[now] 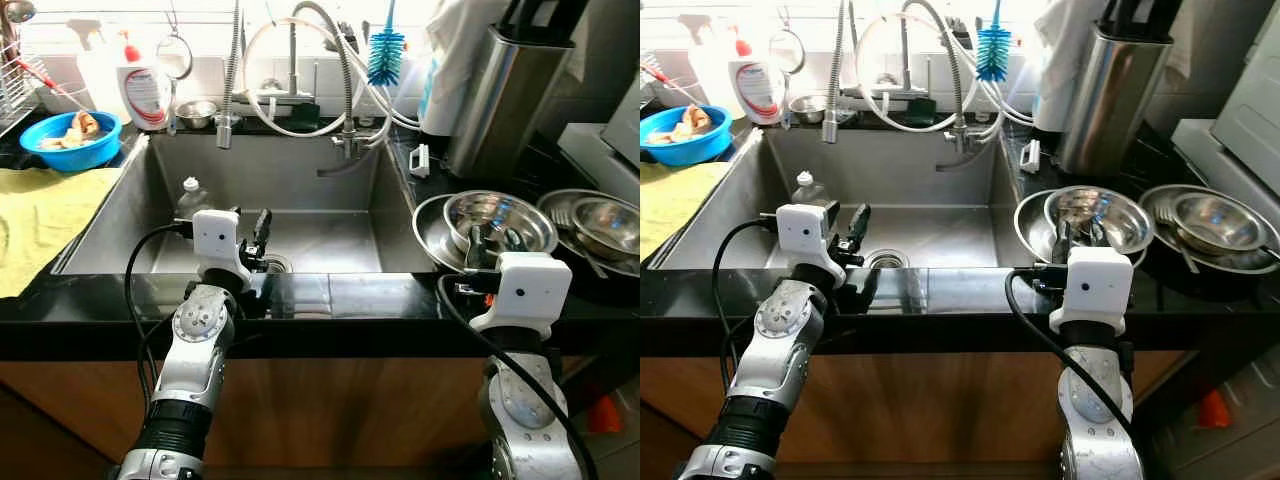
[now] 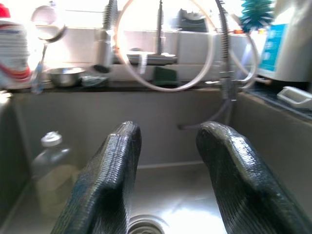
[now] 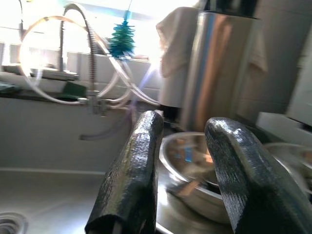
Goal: Kitchen organization
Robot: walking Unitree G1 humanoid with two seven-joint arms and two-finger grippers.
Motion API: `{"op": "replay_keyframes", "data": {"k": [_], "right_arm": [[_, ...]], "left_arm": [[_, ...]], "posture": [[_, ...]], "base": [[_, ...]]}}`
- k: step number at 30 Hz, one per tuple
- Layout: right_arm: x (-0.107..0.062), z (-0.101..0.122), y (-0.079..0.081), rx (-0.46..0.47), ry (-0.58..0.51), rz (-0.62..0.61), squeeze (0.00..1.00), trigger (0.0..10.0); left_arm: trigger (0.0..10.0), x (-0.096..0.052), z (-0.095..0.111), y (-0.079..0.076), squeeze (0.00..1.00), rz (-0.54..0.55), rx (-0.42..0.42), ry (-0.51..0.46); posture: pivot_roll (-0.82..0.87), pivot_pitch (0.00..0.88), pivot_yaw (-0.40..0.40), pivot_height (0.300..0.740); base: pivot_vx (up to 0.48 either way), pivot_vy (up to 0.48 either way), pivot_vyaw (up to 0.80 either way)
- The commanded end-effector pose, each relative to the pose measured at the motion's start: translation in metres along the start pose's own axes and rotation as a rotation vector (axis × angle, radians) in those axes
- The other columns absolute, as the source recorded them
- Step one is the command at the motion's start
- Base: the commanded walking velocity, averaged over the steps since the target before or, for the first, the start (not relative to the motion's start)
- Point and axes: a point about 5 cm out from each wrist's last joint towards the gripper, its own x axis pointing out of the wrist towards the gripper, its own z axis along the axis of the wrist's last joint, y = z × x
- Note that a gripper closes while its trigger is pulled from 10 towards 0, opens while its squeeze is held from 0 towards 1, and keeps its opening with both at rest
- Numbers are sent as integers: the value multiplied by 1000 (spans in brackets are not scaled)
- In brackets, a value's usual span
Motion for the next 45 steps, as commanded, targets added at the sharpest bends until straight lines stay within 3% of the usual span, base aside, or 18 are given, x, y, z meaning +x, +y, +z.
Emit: {"op": "replay_keyframes", "data": {"k": [1,3,4,5,10,11,18,19,20,24,25,26,37,45], "right_arm": [[1,4,2,-2,-18,12,0,10000],[1,4,3,6,-21,21,0,10000],[1,5,4,14,-27,30,424,10000],[1,6,4,19,-30,32,1000,10000],[2,7,3,15,-37,23,1000,10000],[2,7,2,9,-35,19,0,10000],[0,6,0,11,-32,7,0,10000],[0,7,-1,13,-33,5,247,10000],[0,7,-1,18,-35,3,1000,10000],[-1,6,-5,2,-28,-28,965,10000],[-1,6,-6,-5,-23,-39,553,10000],[-2,5,-8,-14,-15,-59,0,10000],[-6,5,-14,-18,-5,-114,0,10000],[-12,-4,-26,-34,62,-195,0,10000]], "left_arm": [[10000,-1,-1,1,0,6,-7,1],[10000,-1,-1,1,0,5,-7,-1],[10000,0,0,1,0,5,-7,-2],[10000,0,0,1,0,5,-7,-3],[10000,0,0,0,0,1,-9,-2],[10000,0,-1,0,0,0,-9,-1],[10000,-1,-2,0,0,-1,-9,6],[10000,-1,-2,0,0,-1,-8,6],[10000,-1,-1,0,0,-1,-8,6],[10000,-2,-2,0,0,-2,-9,8],[10000,-2,-2,-1,0,-3,-9,9],[10000,-2,-2,-1,0,-3,-10,9],[10000,-3,-3,-1,0,-6,-10,14],[10000,-4,-5,-2,0,-11,-7,18]], "posture": [[-143,0,-7,740],[-144,0,-6,740],[-144,0,-6,740],[-144,0,-6,740],[-144,0,-6,740],[-146,0,-6,740],[-146,0,-7,740],[-147,0,-8,740],[-147,0,-8,740],[-147,0,-8,740],[-147,0,-8,740],[-147,0,-8,740],[-147,0,-11,740],[-150,0,-10,740]], "base": [[0,0,0],[0,0,0],[0,0,0],[0,0,0],[0,0,0],[0,0,0],[0,0,0],[0,0,0],[0,0,0],[0,0,0],[0,0,0],[0,0,0],[0,0,0],[0,0,0]]}}
